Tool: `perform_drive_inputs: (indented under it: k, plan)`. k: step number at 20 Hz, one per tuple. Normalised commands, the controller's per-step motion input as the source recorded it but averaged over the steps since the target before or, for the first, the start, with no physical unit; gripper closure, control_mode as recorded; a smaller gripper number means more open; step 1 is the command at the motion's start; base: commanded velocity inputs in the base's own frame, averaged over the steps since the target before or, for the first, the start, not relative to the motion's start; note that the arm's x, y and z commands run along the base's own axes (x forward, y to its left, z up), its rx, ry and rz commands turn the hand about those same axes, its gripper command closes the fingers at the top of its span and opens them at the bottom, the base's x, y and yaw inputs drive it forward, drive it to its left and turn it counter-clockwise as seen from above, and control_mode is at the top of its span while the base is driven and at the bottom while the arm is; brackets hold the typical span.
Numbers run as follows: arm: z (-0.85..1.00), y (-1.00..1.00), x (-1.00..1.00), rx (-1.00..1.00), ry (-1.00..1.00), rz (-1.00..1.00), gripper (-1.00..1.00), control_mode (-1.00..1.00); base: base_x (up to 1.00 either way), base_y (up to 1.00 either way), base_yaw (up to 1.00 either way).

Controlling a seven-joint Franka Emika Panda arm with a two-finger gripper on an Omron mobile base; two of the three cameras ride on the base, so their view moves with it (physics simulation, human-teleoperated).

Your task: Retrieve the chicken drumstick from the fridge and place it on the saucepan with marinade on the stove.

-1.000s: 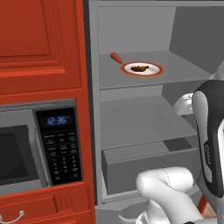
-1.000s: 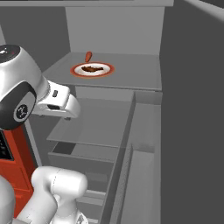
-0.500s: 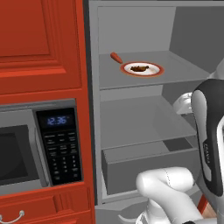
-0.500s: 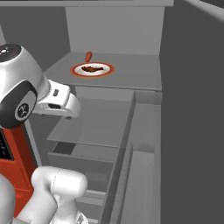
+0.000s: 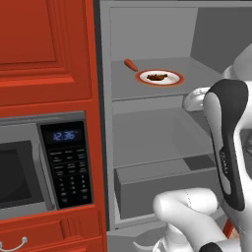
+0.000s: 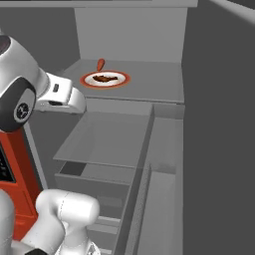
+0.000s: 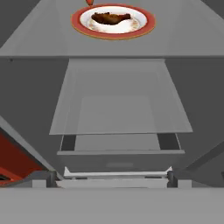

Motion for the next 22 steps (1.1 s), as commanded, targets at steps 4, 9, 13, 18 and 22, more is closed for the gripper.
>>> perform_drive_inputs:
  k: [4,9,13,18,22]
  plan:
    - [0.17,0.0,0.04,0.01,-0.36,0.1,-1.0,-1.0,0.0,0.0,0.0]
    - [0.02,-0.06,0.3,0.04,-0.25,0.26,-1.0,-1.0,0.0,0.0,0.0]
    - [0.21,-0.06,0.39,0.03,-0.12,0.29,-1.0,-1.0,0.0,0.0,0.0]
    - [0.37,-0.06,0.24,0.02,-0.1,0.2,-1.0,-1.0,0.0,0.0,0.0]
    - [0.26,0.0,0.12,0.0,-0.01,0.14,-1.0,-1.0,0.0,0.0,0.0]
